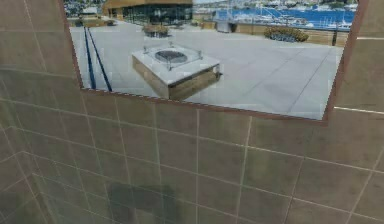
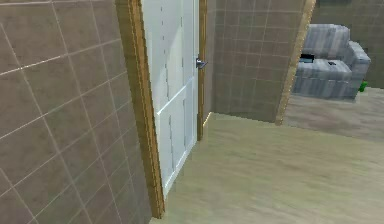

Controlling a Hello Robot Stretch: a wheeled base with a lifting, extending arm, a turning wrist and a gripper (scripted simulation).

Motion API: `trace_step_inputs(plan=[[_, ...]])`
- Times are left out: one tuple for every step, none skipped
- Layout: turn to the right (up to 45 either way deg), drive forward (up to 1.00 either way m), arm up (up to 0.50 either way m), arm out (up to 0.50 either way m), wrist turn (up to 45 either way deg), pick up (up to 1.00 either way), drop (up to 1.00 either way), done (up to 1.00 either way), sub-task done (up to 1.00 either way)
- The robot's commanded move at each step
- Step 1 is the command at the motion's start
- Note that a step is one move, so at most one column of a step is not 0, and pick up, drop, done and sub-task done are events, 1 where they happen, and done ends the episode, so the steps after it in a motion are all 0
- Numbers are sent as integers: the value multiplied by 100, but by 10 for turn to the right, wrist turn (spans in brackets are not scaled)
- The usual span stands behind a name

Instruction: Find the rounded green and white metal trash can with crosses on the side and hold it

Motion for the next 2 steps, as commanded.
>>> trace_step_inputs(plan=[[180,0,0,0,0,0,0,0,0],[0,10,0,0,0,0,0,0,0]])
